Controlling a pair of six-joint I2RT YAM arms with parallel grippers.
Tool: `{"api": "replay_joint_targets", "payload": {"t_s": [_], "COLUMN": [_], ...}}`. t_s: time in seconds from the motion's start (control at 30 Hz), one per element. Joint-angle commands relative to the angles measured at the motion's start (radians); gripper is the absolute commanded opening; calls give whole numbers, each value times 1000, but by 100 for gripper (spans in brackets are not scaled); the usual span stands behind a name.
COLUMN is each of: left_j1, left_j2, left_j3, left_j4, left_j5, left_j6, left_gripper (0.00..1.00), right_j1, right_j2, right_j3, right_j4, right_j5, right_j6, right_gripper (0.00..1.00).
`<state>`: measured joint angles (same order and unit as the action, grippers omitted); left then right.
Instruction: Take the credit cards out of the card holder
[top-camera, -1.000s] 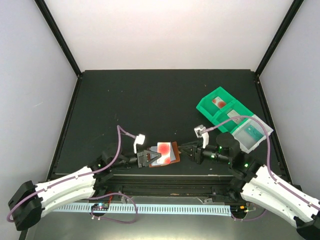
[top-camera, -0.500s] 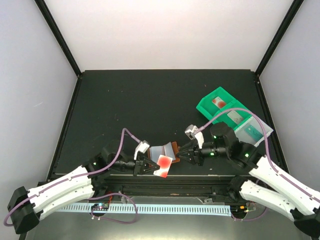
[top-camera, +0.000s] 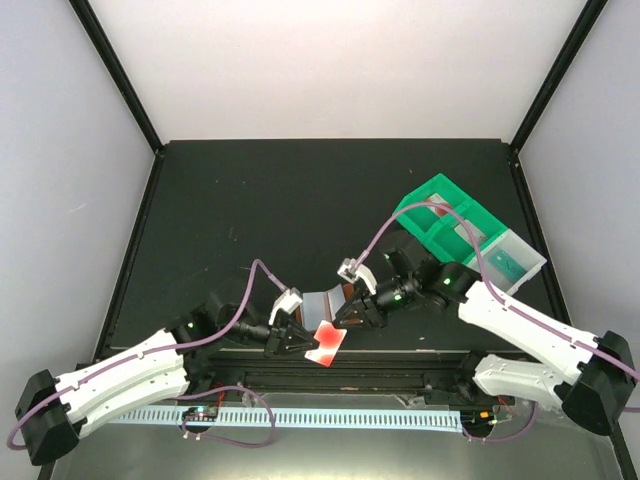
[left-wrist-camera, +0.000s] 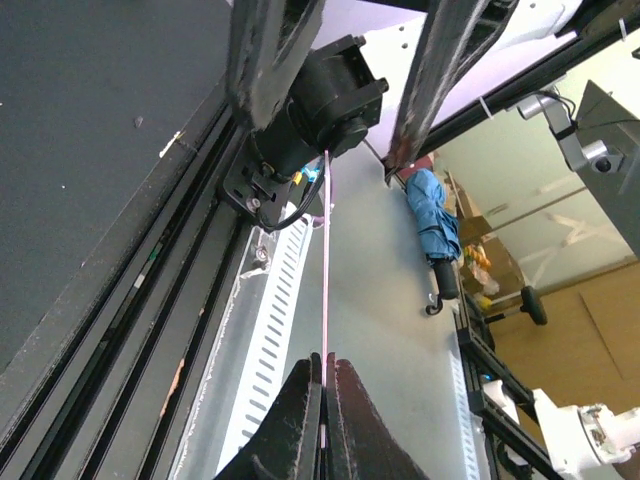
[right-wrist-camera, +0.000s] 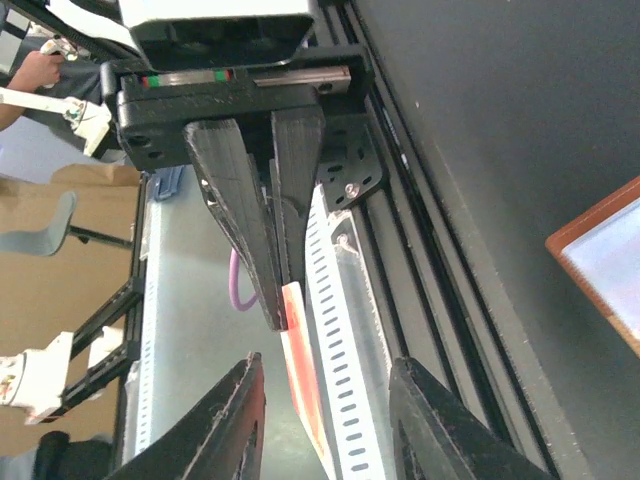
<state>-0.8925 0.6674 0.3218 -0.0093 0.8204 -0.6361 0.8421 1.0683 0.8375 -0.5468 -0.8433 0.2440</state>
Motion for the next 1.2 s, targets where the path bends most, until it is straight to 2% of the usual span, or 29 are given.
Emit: {"api": "replay_joint_targets", "payload": {"t_s": [0.0, 0.13, 0.23, 0.33, 0.43, 0.47, 0.6, 0.8, 0.87, 0.97, 1.17], "left_j1": [-6, -7, -6, -7, -6, -7, -7, -7, -6, -6, -6], "left_j2": [-17, -29, -35, -37, -34, -36, -50, -35, -17, -12, -7], "left_j3": [28, 42, 46, 45, 49, 50, 45, 46, 61, 71, 90], "left_j4": [-13, -25, -44, -53, -62, -64, -48, -8, -7, -17, -40], "left_j5": [37, 48, 52, 61, 62, 62, 61, 89, 110, 93, 65], "left_j6": [33, 38, 51, 59, 59, 58, 45, 52, 59, 65, 56], "left_gripper": [2, 2, 2, 1, 2, 2, 2, 1, 2, 2, 4], "right_j1": [14, 23, 36, 39, 39, 40, 39, 39, 41, 39, 38], "right_j2": [24, 32, 47, 43, 39, 37, 45, 62, 43, 1, -46], "right_j3": [29, 17, 1, -34, -43, -45, -50, -62, -59, -62, -75], "right_j4": [13, 44, 78, 134, 146, 148, 147, 195, 205, 210, 227], "right_j5": [-82, -90, -117, -136, -142, -144, -139, -167, -175, -145, -132], "right_j6": [-23, -12, 8, 43, 48, 48, 38, 71, 87, 96, 112], "right_gripper": [41, 43, 39, 33, 20, 18, 29, 30, 23, 2, 1]}}
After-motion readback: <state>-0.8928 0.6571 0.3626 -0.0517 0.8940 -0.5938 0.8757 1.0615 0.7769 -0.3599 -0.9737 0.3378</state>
